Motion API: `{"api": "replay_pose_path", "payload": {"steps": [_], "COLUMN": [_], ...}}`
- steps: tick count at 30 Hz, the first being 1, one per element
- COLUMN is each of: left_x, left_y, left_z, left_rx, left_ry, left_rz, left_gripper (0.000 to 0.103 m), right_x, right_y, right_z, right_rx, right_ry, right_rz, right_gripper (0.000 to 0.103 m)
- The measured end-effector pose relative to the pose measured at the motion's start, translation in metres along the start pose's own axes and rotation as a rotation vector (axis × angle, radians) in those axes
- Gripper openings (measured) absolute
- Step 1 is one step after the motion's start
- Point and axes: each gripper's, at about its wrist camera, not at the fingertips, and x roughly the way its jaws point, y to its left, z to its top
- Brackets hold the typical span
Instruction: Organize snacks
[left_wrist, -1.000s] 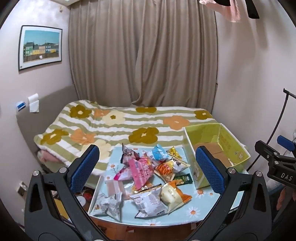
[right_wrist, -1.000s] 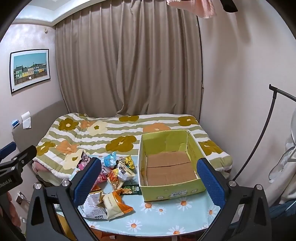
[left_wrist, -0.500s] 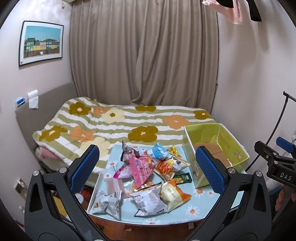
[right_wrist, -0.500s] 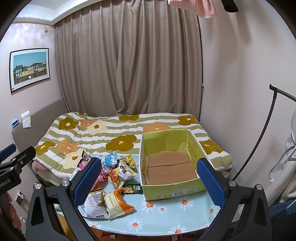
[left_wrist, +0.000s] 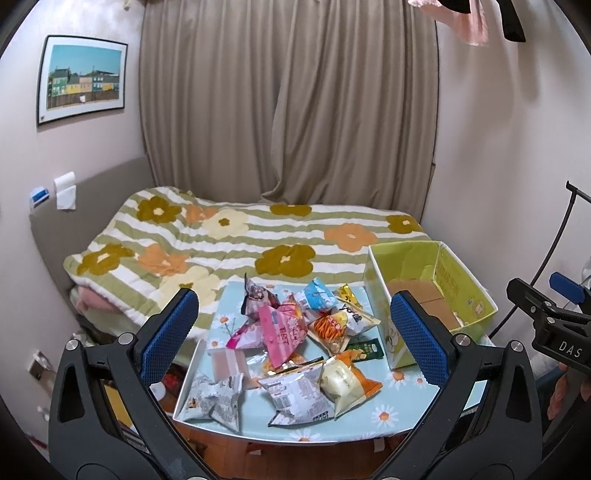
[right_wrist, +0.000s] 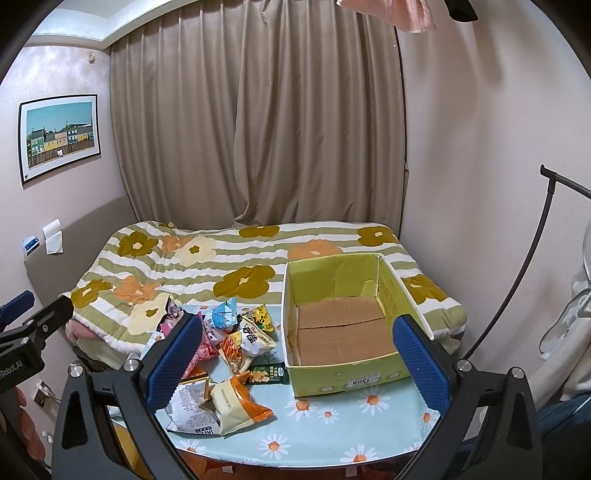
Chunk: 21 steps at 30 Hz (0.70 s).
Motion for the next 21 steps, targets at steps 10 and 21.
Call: {"api": "replay_pose_path", "payload": {"steps": [10, 21], "left_x": [0.0020, 0.0023], "left_y": [0.0039, 0.0050], "left_z": [0.0005, 0.0001], "left_rx": [-0.006, -0.008], "left_ry": [0.017, 0.020], "left_rz": [-0.002, -0.003], "left_gripper": [0.103, 0.103], "right_x": [-0.0006, 0.0001], "right_y": [0.0013, 0.0003], "right_z": [-0.0006, 0.0011], "right_rx": [-0.003, -0.001], "right_ry": [0.002, 0.003], "right_rz": [-0.001, 0.000], "right_gripper": [0.103, 0.103]}}
